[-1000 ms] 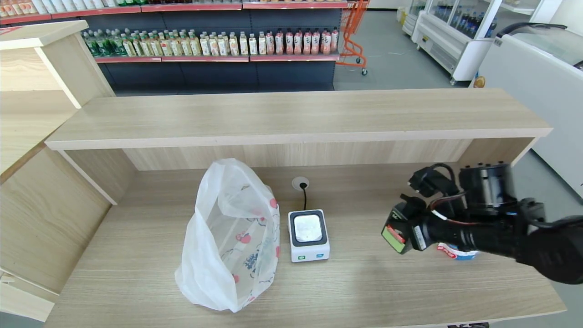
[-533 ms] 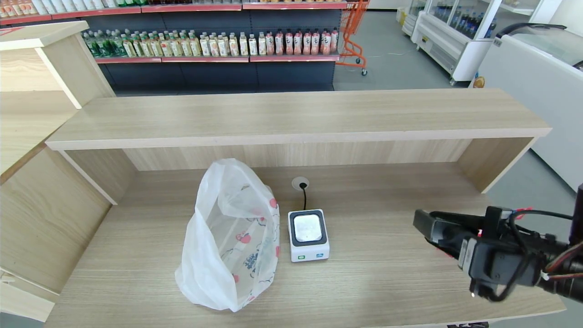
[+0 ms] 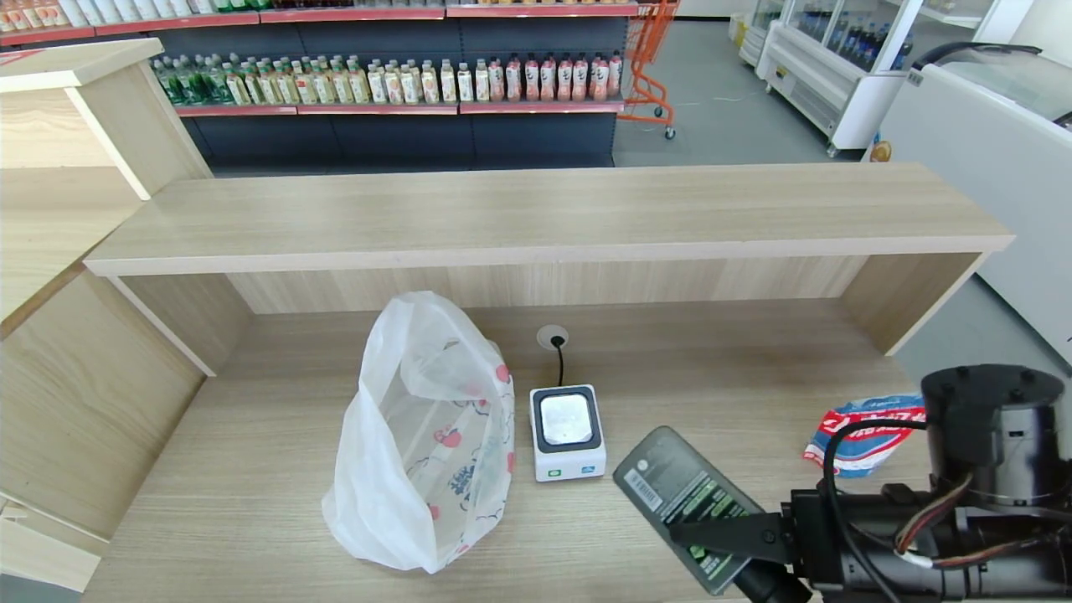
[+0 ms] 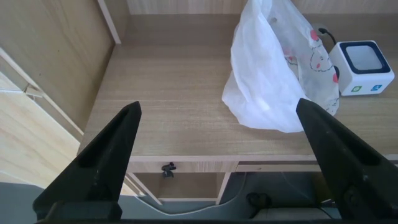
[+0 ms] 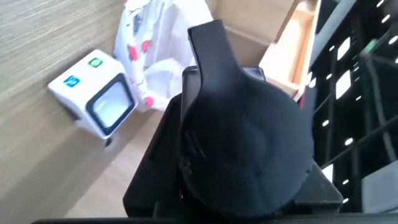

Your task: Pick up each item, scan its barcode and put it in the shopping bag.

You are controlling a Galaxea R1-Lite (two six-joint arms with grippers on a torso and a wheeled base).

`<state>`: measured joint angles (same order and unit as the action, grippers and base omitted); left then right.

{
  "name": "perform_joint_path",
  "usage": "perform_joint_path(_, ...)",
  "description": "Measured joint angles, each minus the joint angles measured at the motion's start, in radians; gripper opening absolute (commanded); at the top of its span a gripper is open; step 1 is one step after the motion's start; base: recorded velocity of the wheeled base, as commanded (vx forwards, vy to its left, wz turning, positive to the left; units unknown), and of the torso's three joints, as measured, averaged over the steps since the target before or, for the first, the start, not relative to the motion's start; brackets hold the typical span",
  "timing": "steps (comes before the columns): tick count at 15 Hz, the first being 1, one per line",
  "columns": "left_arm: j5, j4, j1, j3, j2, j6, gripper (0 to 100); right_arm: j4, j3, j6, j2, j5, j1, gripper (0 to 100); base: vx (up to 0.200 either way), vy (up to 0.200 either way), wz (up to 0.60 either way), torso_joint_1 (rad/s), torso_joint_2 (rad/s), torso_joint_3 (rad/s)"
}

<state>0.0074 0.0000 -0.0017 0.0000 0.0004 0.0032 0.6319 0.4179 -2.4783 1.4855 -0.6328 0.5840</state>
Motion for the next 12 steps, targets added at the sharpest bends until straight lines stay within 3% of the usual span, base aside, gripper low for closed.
perform_joint_path(4,0.000,0.000,0.001,0.000,0.000,0.000,100,0.001,0.022,-0.139,0.060,-0.110,0.047,0,0.000,0.000,0.00,0.000,0.00,0.000)
perform_joint_path(12,0.000,0.000,0.001,0.000,0.000,0.000,100,0.007,0.031,-0.187,0.096,-0.226,0.059,0,0.000,0.000,0.00,0.000,0.00,0.000)
